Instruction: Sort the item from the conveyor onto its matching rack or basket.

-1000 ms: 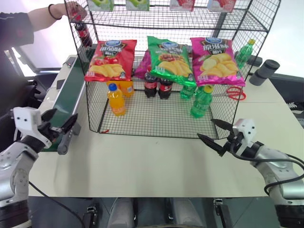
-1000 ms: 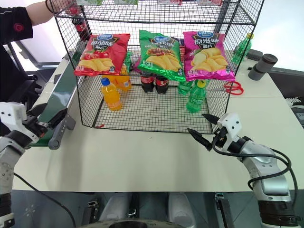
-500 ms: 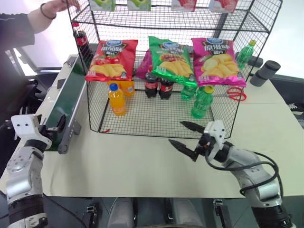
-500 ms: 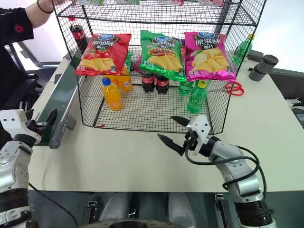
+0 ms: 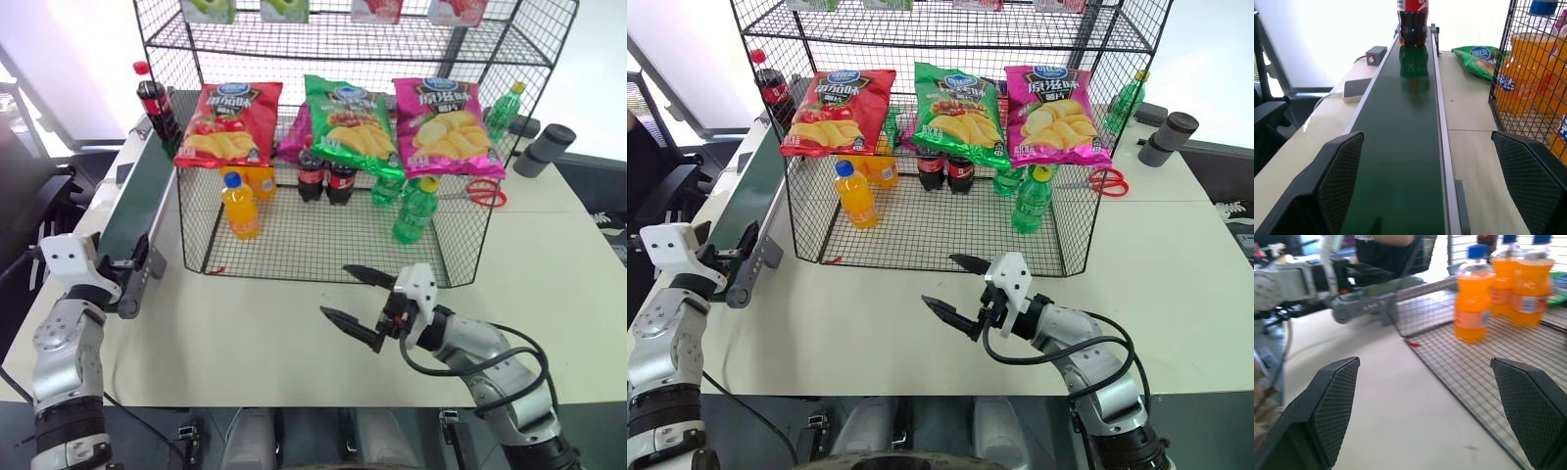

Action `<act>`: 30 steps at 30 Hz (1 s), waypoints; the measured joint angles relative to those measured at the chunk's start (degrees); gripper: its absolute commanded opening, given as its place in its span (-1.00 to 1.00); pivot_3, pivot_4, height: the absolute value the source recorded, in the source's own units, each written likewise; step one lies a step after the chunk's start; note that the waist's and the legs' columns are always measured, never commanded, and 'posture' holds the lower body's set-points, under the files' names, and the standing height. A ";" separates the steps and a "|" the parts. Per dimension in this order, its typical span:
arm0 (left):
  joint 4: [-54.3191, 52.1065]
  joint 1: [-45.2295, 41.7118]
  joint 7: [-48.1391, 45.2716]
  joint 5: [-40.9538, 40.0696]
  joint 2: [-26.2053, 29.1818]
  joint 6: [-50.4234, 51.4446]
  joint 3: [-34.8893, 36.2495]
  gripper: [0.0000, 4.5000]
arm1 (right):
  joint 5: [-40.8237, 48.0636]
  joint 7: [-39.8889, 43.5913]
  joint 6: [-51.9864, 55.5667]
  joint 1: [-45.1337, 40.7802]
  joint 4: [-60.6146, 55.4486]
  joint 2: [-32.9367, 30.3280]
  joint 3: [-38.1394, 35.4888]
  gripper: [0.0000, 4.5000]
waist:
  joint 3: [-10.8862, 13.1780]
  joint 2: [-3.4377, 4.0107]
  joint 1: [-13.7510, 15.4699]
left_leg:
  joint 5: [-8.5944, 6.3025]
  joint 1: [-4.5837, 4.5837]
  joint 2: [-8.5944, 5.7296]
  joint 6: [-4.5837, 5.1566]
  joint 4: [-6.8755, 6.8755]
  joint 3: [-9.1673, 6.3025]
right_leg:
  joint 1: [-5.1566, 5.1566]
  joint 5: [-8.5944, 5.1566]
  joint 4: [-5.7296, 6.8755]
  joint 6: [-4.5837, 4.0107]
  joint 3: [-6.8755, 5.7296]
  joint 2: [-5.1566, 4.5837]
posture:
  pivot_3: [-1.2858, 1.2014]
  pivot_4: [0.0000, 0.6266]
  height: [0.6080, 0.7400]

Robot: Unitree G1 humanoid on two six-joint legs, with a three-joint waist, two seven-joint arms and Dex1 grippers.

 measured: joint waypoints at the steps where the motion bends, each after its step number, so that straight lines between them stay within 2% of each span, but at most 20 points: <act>1: 0.00 0.07 0.06 0.00 -0.09 -0.13 0.00 1.00 | 0.17 0.02 0.18 0.00 0.00 -0.01 -0.03 0.98 | 0.00 0.00 0.00 | 0.00 0.00 0.00 0.00 0.00 0.00 | 0.00 0.00 0.00 0.00 0.00 -0.01 | 0.03 -0.52 1.00; 30: 4.91 0.04 3.86 -0.81 -2.22 -4.72 -0.41 1.00 | 1.47 0.57 3.64 -3.11 -0.29 0.46 0.51 0.98 | -0.01 -0.01 0.00 | 0.00 0.00 0.01 0.00 0.00 -0.01 | 0.00 0.00 0.00 0.00 -0.01 -0.01 | 0.03 -0.52 1.00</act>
